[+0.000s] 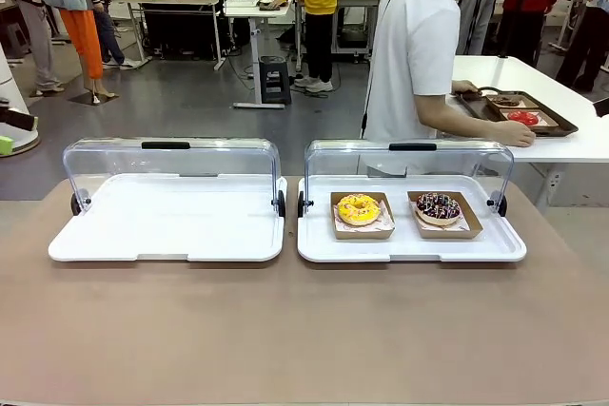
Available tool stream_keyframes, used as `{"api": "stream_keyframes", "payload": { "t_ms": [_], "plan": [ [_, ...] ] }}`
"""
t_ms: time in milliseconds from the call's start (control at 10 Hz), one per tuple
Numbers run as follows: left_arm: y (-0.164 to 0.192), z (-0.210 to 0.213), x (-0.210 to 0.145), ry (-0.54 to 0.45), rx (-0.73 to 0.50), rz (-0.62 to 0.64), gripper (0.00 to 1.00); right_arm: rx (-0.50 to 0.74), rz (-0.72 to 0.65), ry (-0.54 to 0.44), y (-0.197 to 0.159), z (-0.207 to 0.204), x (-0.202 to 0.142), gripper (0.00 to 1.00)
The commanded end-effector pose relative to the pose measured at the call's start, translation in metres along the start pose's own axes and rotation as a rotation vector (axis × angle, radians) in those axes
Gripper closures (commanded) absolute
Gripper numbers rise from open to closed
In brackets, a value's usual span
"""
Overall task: Provide the desired donut to the person.
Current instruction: Place the picked Paper togo box onto the Handle tray extended by the person.
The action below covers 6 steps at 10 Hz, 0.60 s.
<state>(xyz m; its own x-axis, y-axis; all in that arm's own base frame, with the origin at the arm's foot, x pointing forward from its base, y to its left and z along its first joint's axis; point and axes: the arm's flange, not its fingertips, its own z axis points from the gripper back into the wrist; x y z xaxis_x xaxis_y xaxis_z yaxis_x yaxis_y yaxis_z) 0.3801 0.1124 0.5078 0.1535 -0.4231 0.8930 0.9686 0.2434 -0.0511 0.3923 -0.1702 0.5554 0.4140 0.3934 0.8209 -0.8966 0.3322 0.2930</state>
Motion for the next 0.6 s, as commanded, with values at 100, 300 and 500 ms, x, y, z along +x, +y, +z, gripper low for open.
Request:
{"api": "stream_keyframes", "payload": {
  "t_ms": [100, 300, 500],
  "plan": [
    [0.014, 0.021, -0.020, -0.097, -0.009, -0.056, 0.00, 0.004, -0.003, -0.009, 0.000, -0.001, 0.001, 0.00],
    [0.010, 0.029, -0.029, -0.142, -0.011, -0.101, 0.00, 0.004, -0.003, -0.009, 0.000, -0.001, 0.001, 0.00],
    [0.018, 0.028, -0.029, -0.159, 0.001, -0.139, 0.00, 0.004, -0.003, -0.009, 0.000, -0.001, 0.001, 0.00]
  ]
}}
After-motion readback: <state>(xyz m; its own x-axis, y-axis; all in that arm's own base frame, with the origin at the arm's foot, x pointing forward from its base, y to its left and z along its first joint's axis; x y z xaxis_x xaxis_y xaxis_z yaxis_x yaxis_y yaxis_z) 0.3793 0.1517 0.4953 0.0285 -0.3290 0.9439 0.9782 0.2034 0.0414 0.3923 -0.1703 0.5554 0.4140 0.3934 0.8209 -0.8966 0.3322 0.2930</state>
